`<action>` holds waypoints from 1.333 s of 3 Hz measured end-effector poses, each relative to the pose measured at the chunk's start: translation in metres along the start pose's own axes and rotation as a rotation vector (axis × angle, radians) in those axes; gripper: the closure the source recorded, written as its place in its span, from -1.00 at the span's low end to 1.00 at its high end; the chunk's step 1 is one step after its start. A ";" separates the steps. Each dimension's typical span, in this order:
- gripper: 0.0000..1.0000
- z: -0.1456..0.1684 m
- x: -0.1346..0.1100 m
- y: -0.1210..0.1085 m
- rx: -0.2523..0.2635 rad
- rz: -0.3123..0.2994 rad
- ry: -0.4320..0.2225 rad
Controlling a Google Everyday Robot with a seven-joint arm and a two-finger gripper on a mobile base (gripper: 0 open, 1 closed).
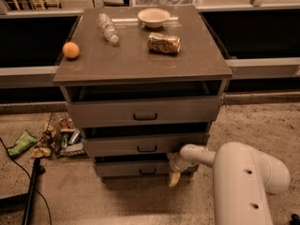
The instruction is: Open bottom drawer
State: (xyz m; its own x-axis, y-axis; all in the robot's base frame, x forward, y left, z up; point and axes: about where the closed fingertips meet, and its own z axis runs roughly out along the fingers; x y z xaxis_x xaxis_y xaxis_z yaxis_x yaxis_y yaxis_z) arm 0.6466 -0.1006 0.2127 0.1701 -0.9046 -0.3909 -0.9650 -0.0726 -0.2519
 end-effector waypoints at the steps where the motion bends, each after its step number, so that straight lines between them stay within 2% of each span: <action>1: -1.00 0.008 0.000 0.003 -0.003 -0.002 -0.003; 2: -1.00 0.029 0.003 0.015 -0.027 0.024 -0.049; 3: -1.00 0.048 0.012 0.016 -0.040 0.045 -0.087; 4: -0.62 0.057 0.015 0.018 -0.053 0.049 -0.113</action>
Offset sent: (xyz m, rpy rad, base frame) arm 0.0085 0.0021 -0.0645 0.1179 0.0600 -0.0151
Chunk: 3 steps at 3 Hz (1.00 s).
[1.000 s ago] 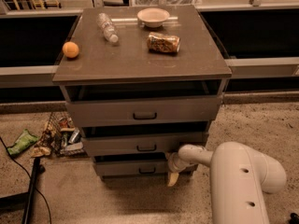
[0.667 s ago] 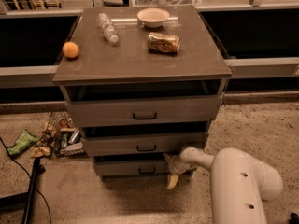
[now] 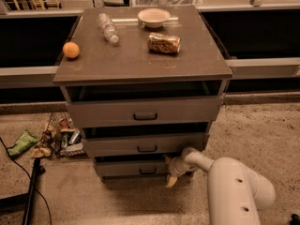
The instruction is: Open bottom drawer
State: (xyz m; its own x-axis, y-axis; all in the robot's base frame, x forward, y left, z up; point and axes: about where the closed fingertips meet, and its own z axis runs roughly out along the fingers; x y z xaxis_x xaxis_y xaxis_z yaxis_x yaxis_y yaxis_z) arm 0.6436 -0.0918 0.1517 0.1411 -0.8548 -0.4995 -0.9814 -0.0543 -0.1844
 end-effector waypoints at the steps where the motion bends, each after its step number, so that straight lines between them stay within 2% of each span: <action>1: -0.16 -0.004 -0.001 -0.001 0.002 0.001 -0.001; 3: 0.75 -0.010 -0.004 -0.004 0.002 0.002 -0.001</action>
Offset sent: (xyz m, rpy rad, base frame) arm -0.0164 -0.0311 0.0346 0.0481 0.0293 -0.0289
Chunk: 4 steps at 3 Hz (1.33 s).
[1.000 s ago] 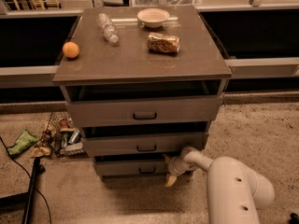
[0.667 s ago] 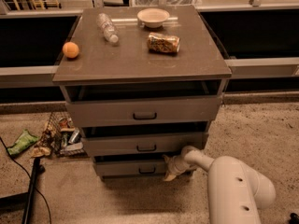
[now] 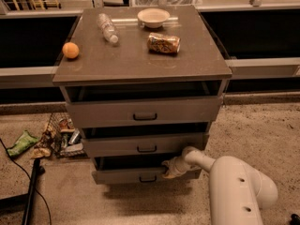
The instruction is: Open bottom drawer
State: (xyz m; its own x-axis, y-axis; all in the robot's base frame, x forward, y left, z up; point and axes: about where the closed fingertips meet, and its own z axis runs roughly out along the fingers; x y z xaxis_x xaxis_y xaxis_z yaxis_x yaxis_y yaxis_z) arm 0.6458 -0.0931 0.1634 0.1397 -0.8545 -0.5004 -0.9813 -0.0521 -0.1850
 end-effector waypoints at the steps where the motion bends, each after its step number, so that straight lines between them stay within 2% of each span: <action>1: 1.00 0.000 0.000 0.000 0.000 0.000 0.000; 2: 0.69 0.000 0.000 0.000 0.000 0.000 0.000; 4: -0.24 0.000 0.000 0.000 0.000 0.000 0.000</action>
Offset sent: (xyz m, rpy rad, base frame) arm 0.0000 0.0000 0.0002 0.0000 0.0000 0.0001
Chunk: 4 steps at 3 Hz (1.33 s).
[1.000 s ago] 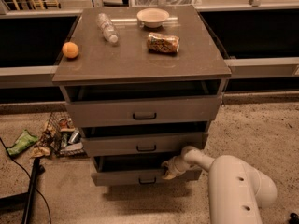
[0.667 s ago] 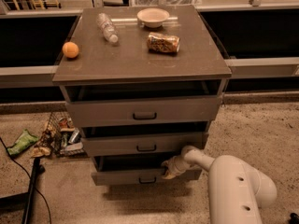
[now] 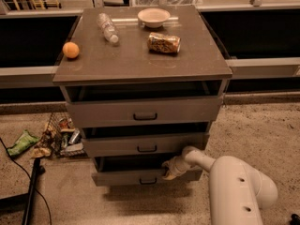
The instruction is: Open bottom drawer
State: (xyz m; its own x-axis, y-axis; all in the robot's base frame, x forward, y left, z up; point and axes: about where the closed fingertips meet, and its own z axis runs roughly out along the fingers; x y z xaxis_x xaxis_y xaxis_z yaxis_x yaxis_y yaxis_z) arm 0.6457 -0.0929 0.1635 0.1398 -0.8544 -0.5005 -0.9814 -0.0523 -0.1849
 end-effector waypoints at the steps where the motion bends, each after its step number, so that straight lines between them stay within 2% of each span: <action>1: -0.71 0.000 0.000 0.000 0.000 0.000 0.000; 2: -1.00 0.000 0.000 0.000 0.000 0.000 0.000; 3: -1.00 0.000 0.000 0.000 0.000 0.000 0.000; 4: -1.00 0.002 -0.006 0.028 -0.074 0.028 -0.008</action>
Offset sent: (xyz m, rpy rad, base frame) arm 0.0000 0.0000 0.0000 0.0000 0.0000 0.0000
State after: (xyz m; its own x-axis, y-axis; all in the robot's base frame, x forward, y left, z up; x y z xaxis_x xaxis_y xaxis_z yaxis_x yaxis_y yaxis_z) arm 0.6178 -0.0879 0.1599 0.1132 -0.8519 -0.5114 -0.9919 -0.0667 -0.1083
